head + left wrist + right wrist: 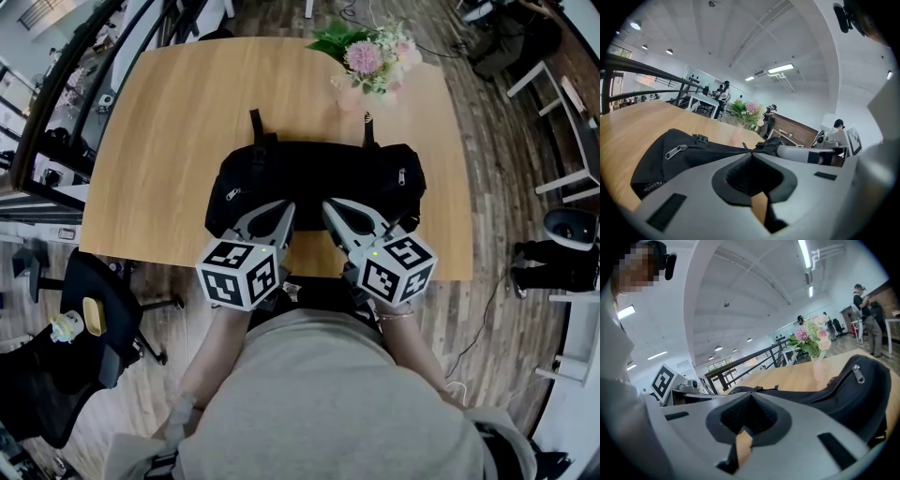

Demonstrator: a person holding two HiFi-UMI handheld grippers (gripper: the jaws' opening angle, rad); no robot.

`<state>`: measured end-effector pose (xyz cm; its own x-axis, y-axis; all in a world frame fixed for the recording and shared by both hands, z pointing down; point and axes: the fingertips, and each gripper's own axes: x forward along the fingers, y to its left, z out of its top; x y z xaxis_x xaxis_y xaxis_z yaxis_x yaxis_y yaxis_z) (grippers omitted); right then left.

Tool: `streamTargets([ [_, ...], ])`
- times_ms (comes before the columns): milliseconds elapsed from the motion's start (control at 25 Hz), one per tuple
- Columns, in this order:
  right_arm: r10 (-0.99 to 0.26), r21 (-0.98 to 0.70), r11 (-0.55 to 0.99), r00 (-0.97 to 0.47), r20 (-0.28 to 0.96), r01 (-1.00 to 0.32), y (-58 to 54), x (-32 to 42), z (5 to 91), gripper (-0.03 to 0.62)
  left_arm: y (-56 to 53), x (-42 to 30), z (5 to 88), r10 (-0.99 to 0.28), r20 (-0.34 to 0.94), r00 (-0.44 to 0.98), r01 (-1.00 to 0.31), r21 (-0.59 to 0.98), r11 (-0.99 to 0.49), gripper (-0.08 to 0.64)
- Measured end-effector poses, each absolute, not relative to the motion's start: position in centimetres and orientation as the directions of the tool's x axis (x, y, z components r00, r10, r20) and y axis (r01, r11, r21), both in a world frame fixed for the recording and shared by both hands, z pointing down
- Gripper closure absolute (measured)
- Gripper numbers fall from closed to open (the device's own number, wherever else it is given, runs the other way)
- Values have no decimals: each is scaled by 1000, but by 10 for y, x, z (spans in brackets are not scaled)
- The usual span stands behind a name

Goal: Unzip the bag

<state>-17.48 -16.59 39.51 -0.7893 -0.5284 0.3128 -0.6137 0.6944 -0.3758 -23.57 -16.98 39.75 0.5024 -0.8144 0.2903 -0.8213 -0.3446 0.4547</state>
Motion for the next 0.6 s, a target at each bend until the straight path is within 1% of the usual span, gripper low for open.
streamTargets([
  [280, -518, -368, 697, -787, 335, -615, -165, -180, 404, 588, -167, -232, 404, -802, 322, 502, -838, 411, -360, 541],
  [440, -515, -368, 693, -783, 349, -620, -166, -180, 408, 588, -167, -232, 409, -799, 349, 489, -857, 361, -367, 541],
  [600, -515, -365, 690, -779, 359, -625, -166, -180, 410, 588, -168, -232, 411, -795, 354, 492, -856, 362, -369, 541],
])
